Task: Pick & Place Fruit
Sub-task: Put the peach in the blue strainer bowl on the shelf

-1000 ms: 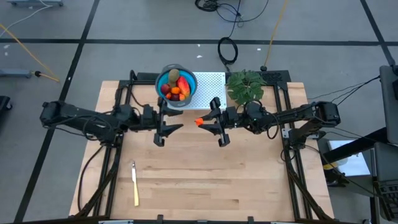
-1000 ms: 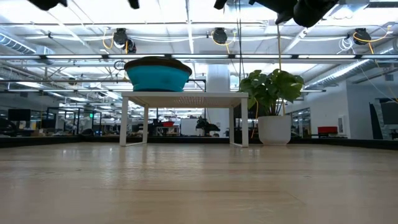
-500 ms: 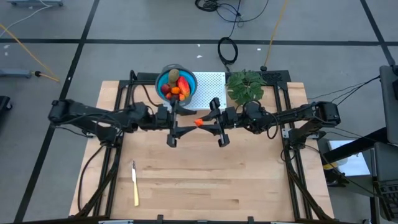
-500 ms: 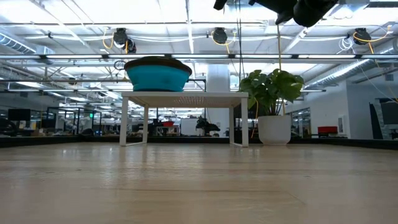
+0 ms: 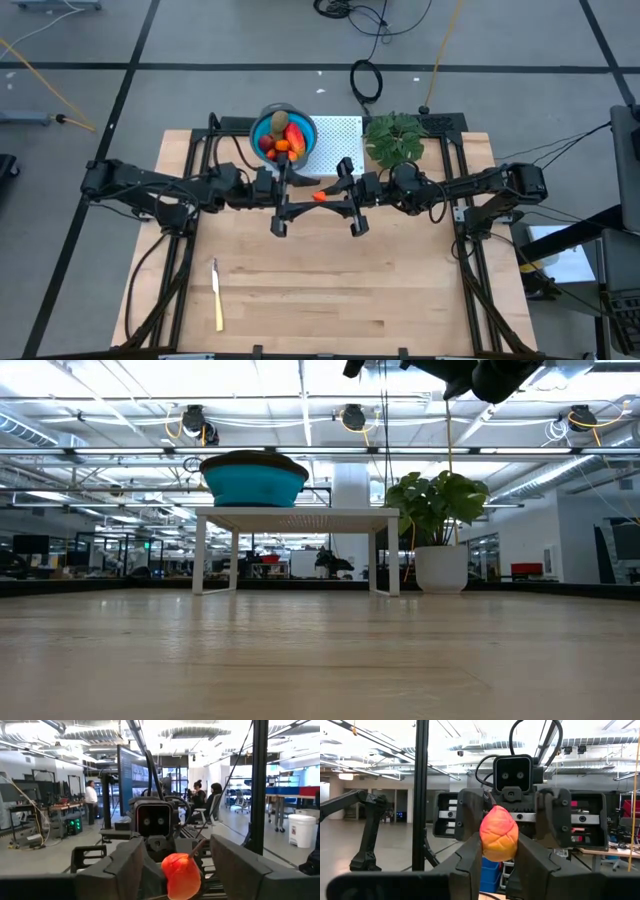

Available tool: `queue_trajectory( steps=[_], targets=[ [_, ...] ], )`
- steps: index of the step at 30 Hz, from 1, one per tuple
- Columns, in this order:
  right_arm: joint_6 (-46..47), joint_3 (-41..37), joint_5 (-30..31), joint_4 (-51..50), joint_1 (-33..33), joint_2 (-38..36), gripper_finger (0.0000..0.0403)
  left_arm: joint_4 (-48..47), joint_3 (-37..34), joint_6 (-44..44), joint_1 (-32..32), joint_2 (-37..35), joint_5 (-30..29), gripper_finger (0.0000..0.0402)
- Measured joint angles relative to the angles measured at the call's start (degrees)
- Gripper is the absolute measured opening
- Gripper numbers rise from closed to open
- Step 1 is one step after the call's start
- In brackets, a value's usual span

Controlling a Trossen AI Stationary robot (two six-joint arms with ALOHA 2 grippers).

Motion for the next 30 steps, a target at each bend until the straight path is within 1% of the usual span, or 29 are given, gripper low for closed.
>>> queue_trajectory(
  steps=[6,10,14,18,20,22,25,30],
  targets=[
    [0.0,0.0,0.0,0.04,0.0,0.0,0.0089,-0.92,0.0,-0.04,0.0,0.0,0.06,0.0159],
    [0.0,0.0,-0.06,0.04,0.0,0.0,0.0089,-0.92,0.0,-0.16,0.11,0.0,1.51,0.0114],
    [-0.02,0.0,0.0,-0.13,0.02,0.0,0.009,-1.07,0.0,-0.17,0.13,-0.02,1.66,0.0064],
    [-0.02,0.0,0.13,-0.36,0.02,0.0,0.01,-1.18,0.0,-0.17,0.13,-0.07,1.76,0.0017],
    [-0.02,0.0,0.11,-0.54,0.02,0.0,0.0108,-1.24,0.0,-0.16,0.15,-0.07,2.2,0.001],
    [0.07,0.0,0.42,-0.86,0.02,0.0,0.0118,-1.31,0.0,-0.16,0.16,-0.06,2.36,0.0014],
    [0.2,0.0,3.02,-2.66,0.04,0.0,0.0135,-1.38,0.0,-0.15,0.24,-0.04,2.12,0.002],
    [1.75,0.0,3.24,-4.97,-0.39,0.0,0.0176,-1.25,0.0,-0.3,0.22,-0.04,2.35,0.0006]
  ],
)
